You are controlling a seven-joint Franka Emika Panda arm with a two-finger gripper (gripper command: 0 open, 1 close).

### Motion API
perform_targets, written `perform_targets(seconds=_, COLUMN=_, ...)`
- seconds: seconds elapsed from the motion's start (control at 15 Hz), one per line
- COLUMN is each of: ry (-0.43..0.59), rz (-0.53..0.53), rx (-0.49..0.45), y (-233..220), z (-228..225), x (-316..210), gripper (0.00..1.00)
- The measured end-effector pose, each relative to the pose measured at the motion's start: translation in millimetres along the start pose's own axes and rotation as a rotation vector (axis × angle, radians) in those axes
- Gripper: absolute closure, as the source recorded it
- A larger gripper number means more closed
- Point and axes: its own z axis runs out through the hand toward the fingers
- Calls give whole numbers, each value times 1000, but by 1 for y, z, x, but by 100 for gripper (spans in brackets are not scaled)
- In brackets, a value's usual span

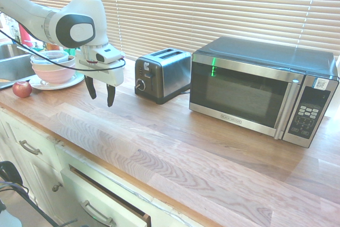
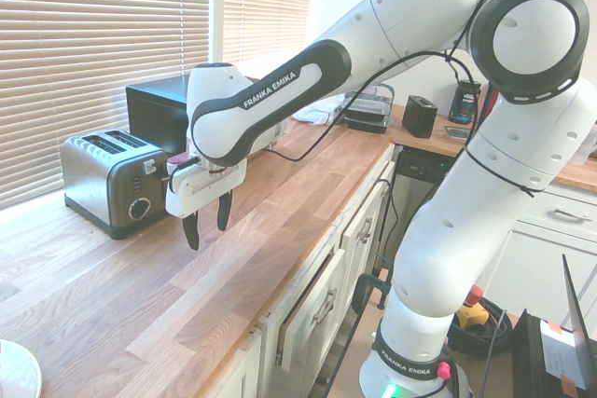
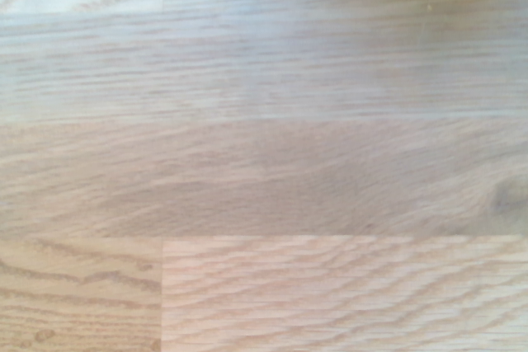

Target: Press the toaster

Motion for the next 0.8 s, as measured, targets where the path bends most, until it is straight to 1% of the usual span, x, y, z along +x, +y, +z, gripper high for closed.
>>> perform_targets(seconds=0.13, ry=10, rz=-3, rx=4, y=-1, z=0, x=1, gripper=0)
perform_targets(seconds=0.27, ry=37, rz=-5, rx=35, y=-8, z=-8, x=6, gripper=0)
perform_targets(seconds=0.6, ry=111, rz=2, rx=114, y=-36, z=-53, x=38, gripper=0)
perform_targets(seconds=0.8, ry=133, rz=10, rx=145, y=-57, z=-70, x=60, gripper=0)
